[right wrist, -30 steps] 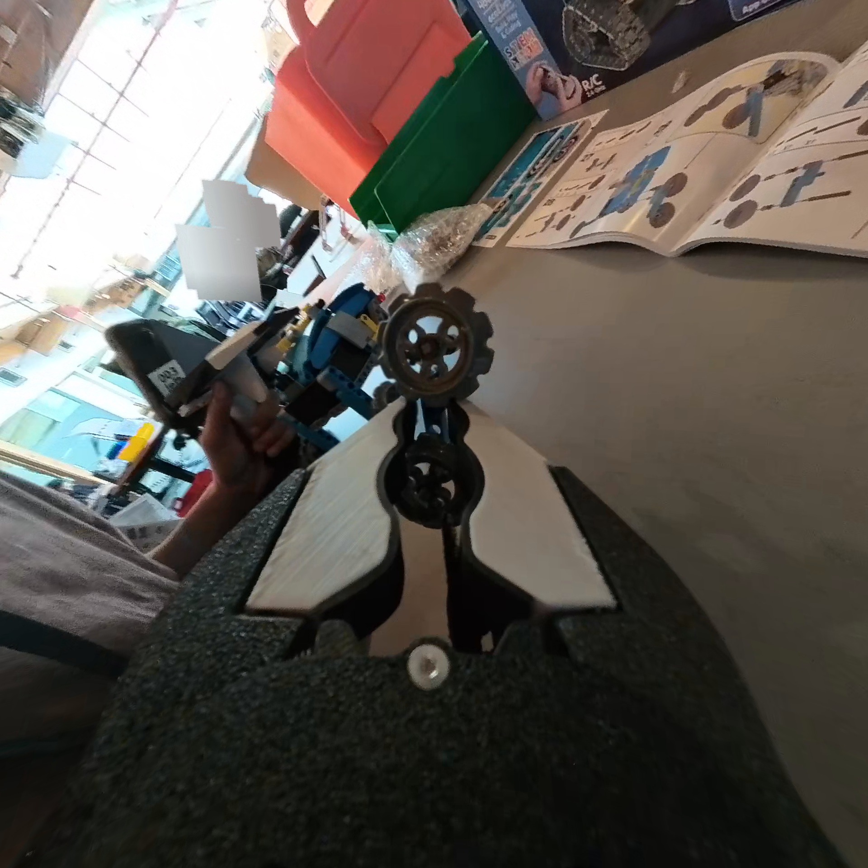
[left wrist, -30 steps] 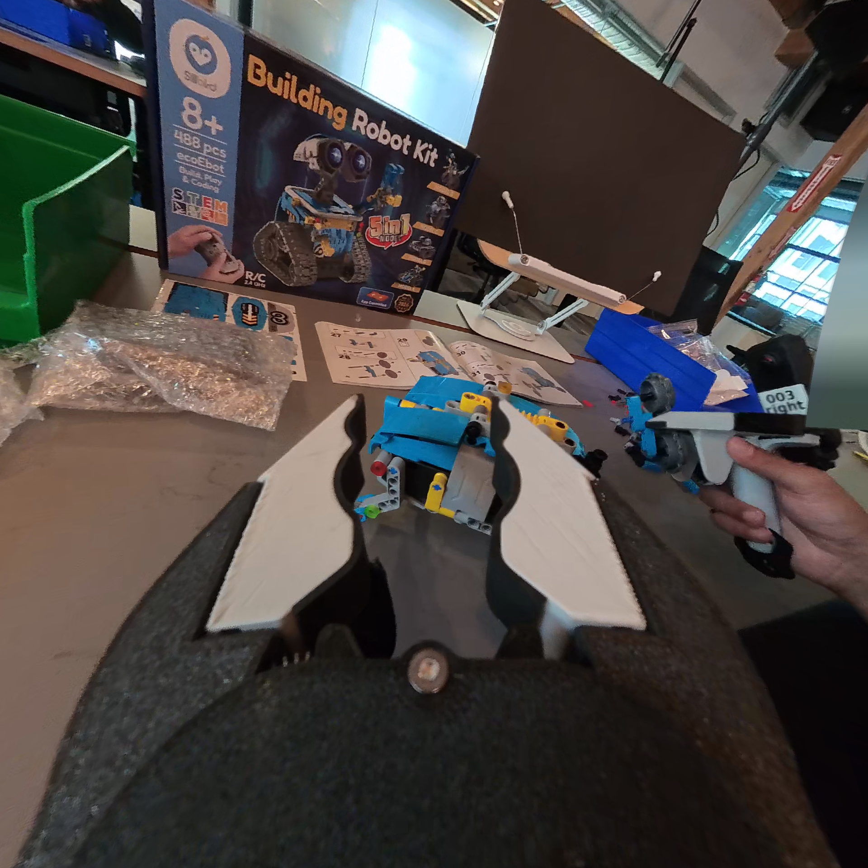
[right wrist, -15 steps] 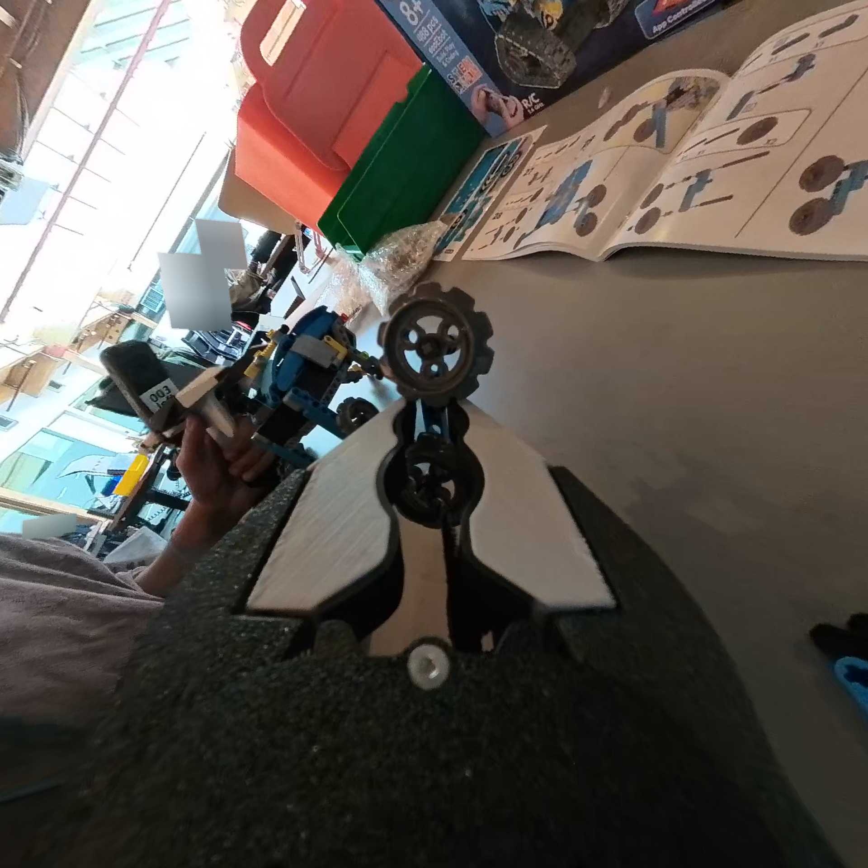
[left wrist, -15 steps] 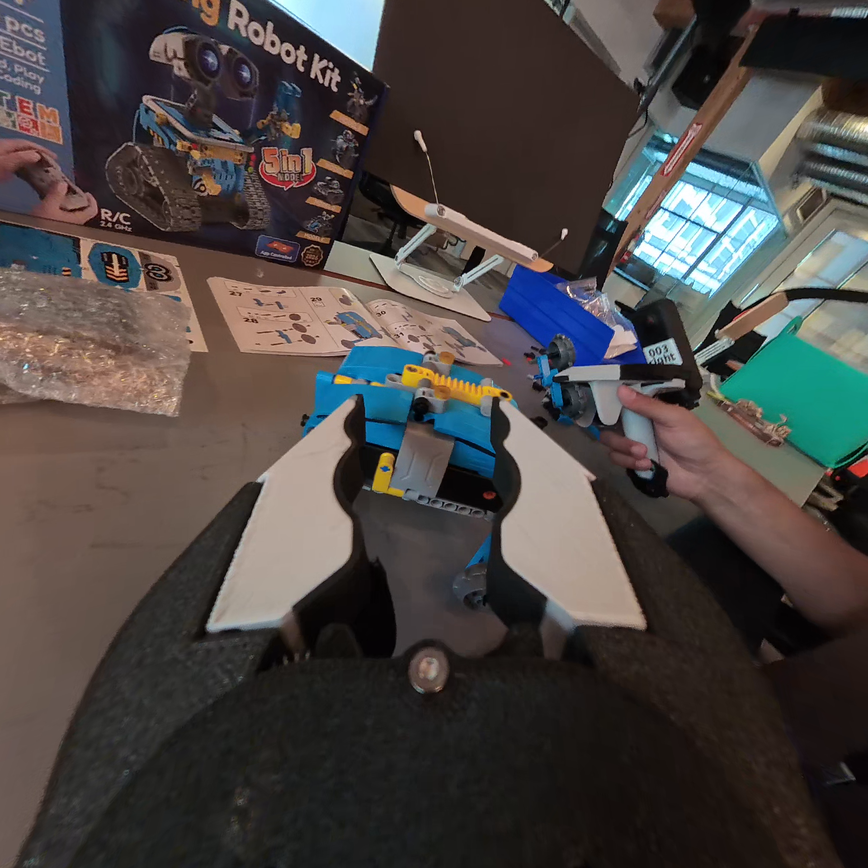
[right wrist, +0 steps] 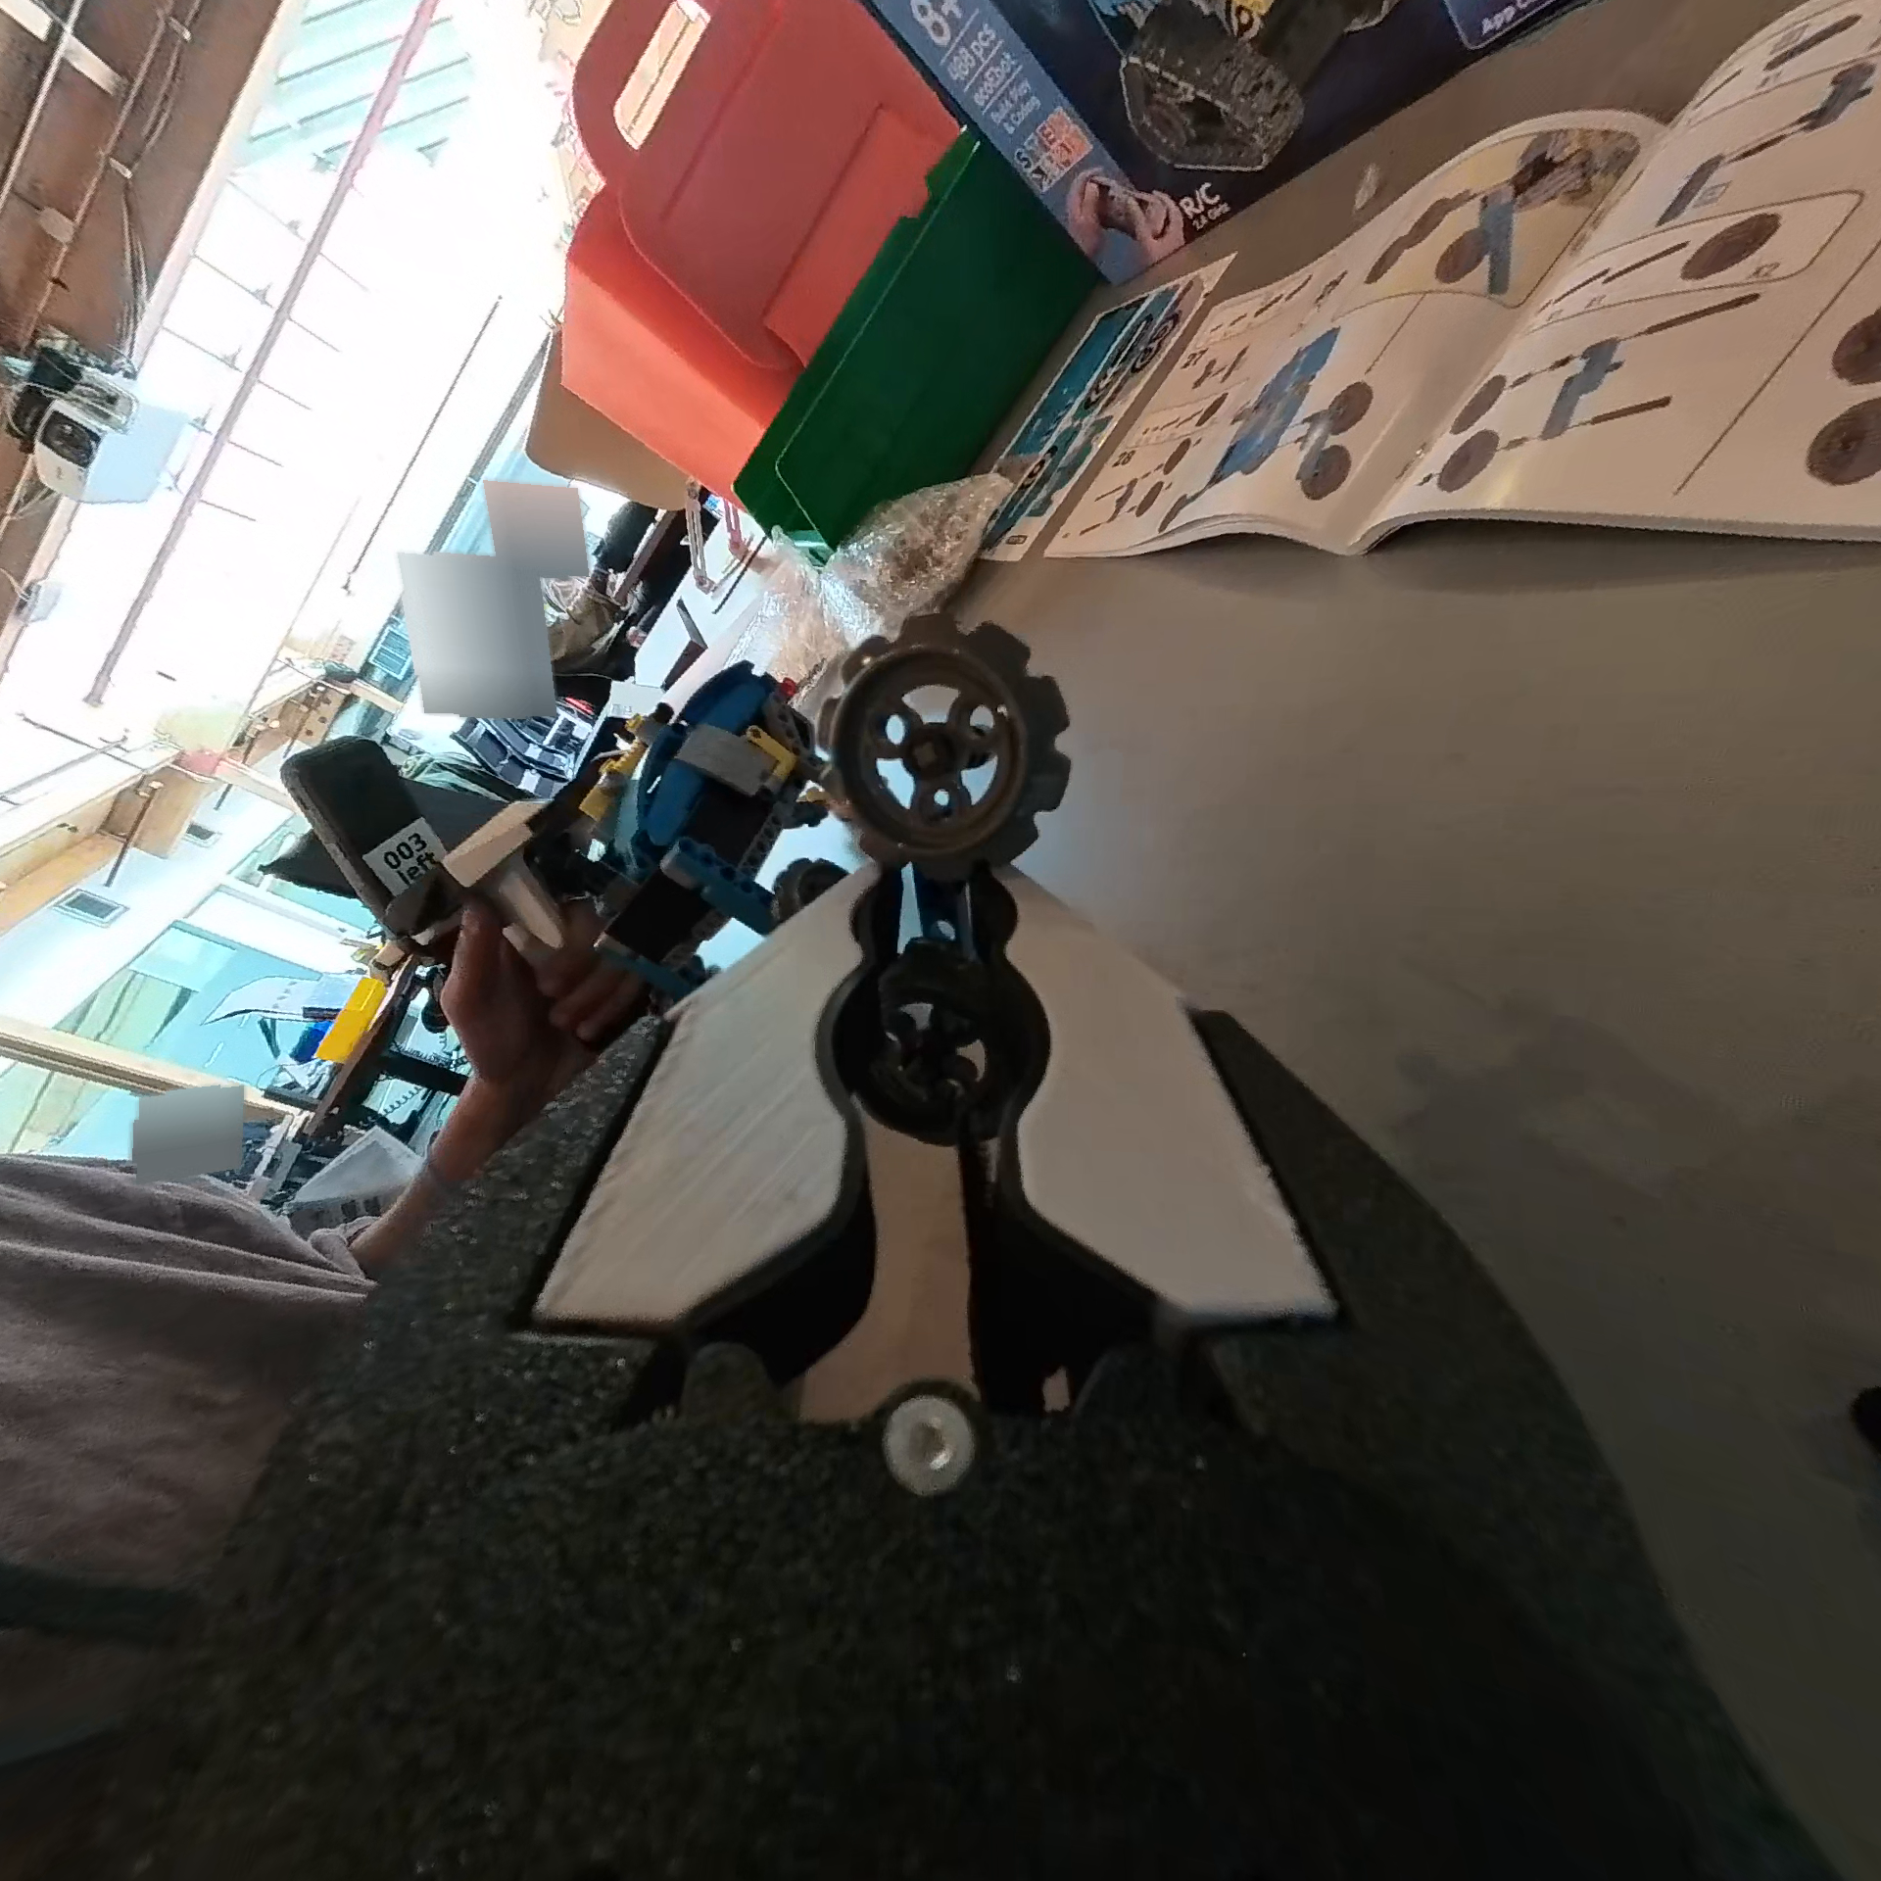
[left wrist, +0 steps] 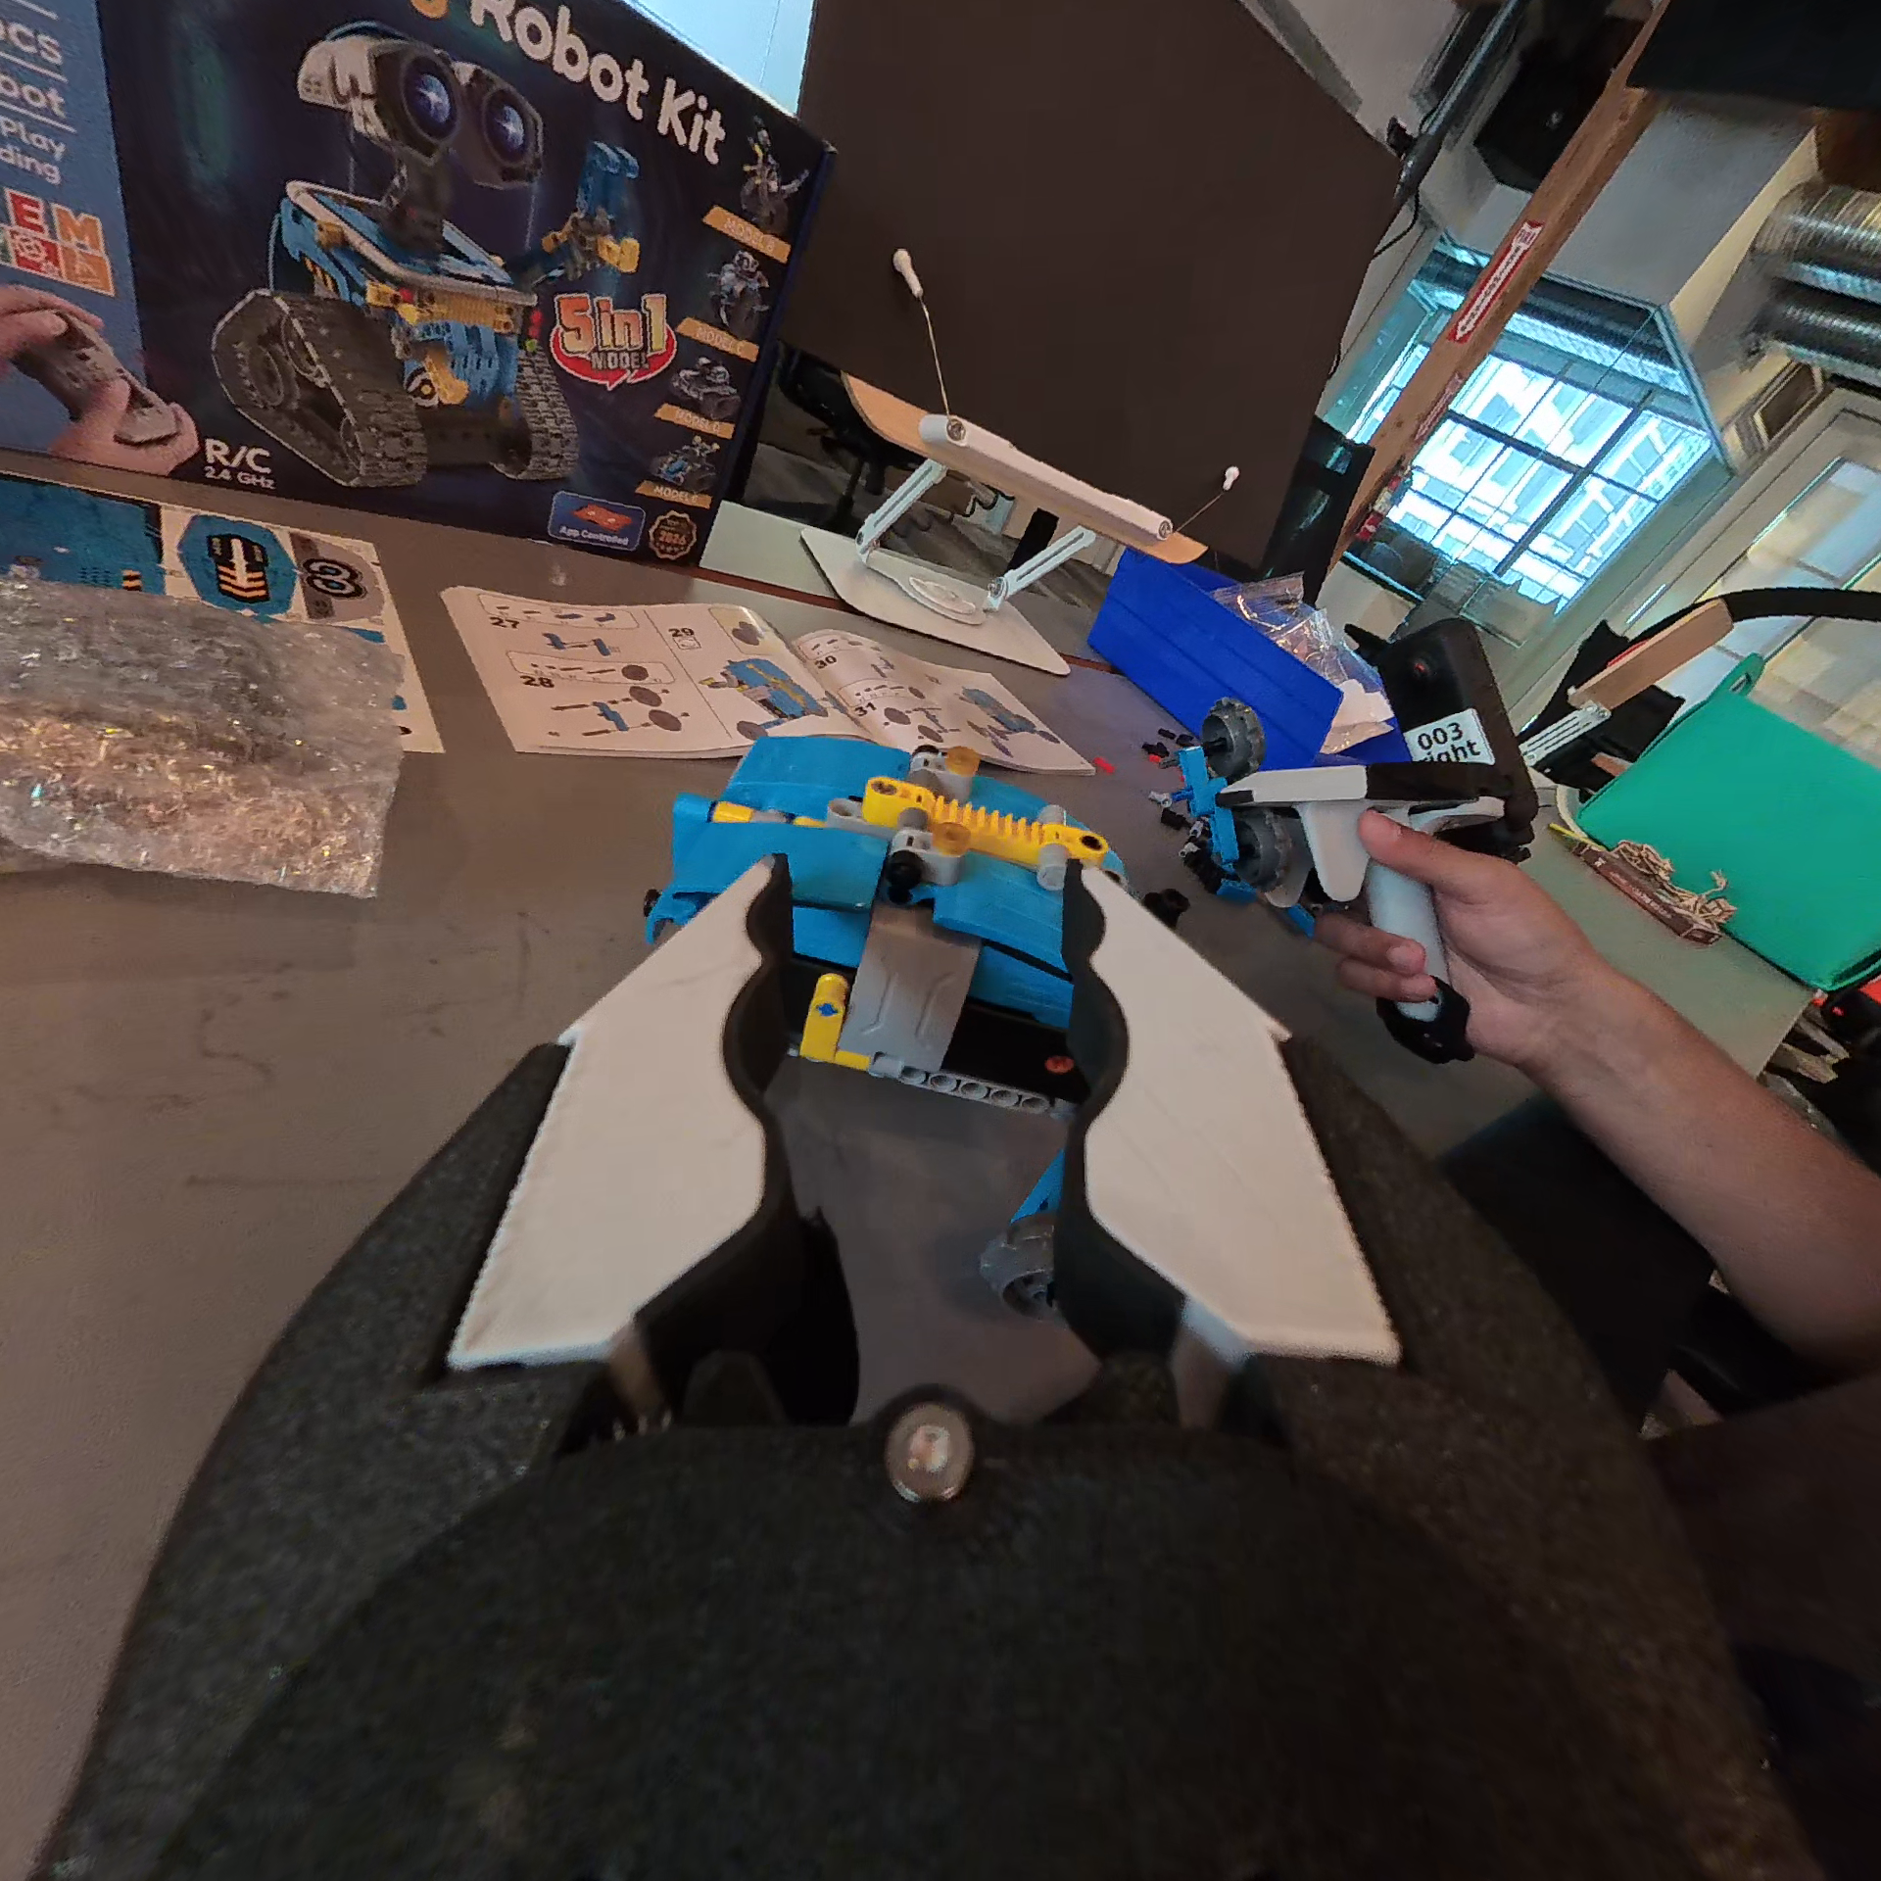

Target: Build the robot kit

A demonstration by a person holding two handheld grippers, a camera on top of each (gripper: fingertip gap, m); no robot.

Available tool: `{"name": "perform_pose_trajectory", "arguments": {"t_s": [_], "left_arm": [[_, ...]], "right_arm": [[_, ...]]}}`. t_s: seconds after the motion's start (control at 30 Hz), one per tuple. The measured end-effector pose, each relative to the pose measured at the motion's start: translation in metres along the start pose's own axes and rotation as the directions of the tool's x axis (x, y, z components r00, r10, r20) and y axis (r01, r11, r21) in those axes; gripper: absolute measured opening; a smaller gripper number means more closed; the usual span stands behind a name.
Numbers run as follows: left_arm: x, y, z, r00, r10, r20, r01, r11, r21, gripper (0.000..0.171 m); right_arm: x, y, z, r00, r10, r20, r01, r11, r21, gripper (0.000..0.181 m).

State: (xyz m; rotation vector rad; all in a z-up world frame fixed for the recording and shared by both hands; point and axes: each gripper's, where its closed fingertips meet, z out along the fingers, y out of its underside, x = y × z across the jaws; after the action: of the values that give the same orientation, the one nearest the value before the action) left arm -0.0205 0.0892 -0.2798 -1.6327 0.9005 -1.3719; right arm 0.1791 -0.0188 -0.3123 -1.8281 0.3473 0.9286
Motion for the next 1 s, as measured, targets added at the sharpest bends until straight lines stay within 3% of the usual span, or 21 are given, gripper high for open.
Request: {"name": "perform_pose_trajectory", "arguments": {"t_s": [0.77, 0.9, 1.0], "left_arm": [[0.000, -0.001, -0.004, 0.996, -0.080, -0.029, 0.079, 0.997, -0.005, 0.053], [0.000, -0.002, -0.006, 0.978, -0.189, -0.084, 0.189, 0.982, -0.006, 0.053], [0.004, -0.005, -0.010, 0.925, -0.336, -0.177, 0.339, 0.941, -0.012, 0.058]], "right_arm": [[-0.004, 0.003, 0.001, 1.000, 0.014, 0.016, -0.014, 1.000, -0.012, 0.012], [-0.016, 0.004, 0.002, 0.998, 0.024, 0.060, -0.024, 1.000, -0.006, 0.013], [-0.032, 0.008, 0.005, 0.994, 0.003, 0.110, 0.000, 1.000, -0.020, 0.012]]}}
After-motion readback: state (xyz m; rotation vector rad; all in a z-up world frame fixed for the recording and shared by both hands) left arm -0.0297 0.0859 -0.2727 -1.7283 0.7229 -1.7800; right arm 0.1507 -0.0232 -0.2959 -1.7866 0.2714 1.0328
